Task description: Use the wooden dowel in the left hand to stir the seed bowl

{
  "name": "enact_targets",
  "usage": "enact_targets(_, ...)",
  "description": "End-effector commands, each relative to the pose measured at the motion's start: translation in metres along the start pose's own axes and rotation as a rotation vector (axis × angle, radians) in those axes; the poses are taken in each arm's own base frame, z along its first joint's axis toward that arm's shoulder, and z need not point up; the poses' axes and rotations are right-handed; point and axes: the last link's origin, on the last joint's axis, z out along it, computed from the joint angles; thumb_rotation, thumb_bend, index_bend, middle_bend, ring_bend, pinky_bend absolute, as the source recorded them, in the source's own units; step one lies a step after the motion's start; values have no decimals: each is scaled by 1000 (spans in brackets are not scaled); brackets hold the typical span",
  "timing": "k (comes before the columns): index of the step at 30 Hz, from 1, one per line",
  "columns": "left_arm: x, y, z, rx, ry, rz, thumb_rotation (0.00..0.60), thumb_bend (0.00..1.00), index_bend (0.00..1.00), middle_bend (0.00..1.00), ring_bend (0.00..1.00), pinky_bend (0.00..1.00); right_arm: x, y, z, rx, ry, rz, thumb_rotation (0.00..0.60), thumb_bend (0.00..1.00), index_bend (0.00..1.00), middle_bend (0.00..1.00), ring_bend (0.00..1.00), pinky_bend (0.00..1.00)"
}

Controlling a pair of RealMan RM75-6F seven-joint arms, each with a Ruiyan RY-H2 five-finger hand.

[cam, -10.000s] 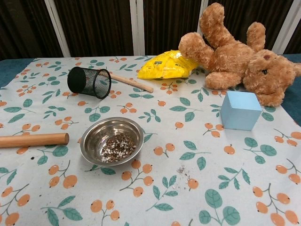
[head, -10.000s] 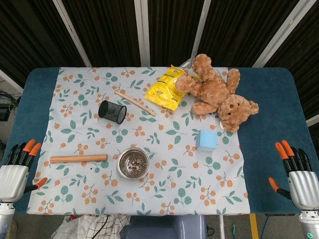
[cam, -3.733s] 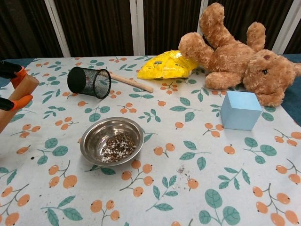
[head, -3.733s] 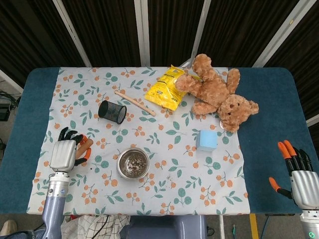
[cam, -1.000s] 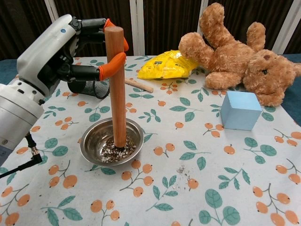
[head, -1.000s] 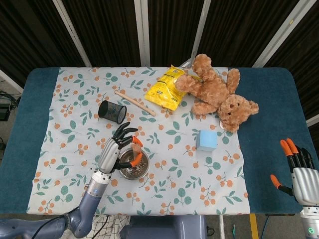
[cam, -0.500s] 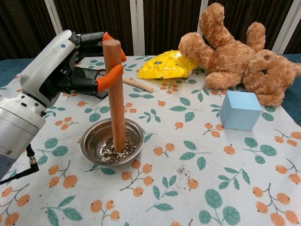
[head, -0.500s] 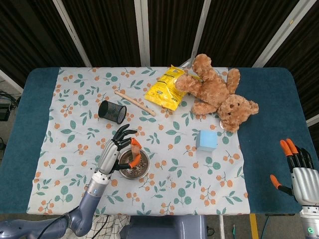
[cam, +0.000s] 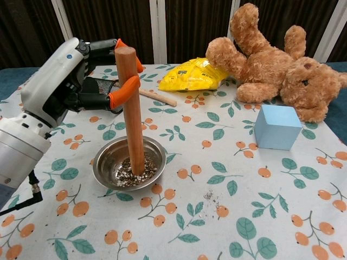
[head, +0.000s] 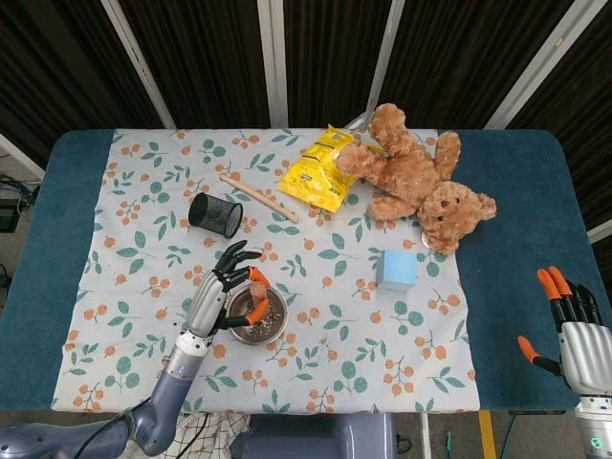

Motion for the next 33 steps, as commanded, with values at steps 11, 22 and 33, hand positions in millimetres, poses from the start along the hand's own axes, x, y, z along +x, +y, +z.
enact_targets(11, 5, 21, 9, -52, 17, -24, 600, 1000, 589, 682, 226, 100, 0, 0, 0, -3, 0, 5, 600, 299, 0, 0, 0, 0)
enact_targets(22, 1, 14, 5, -36, 2, -17, 600, 1000, 589, 682, 226, 99, 0, 1, 1, -8, -1, 7, 600, 299, 0, 0, 0, 0)
enact_targets(33, 2, 0, 1, -22, -8, 0, 600, 1000, 589, 682, 226, 100, -1, 0, 2, -6, -4, 4, 600, 299, 0, 0, 0, 0)
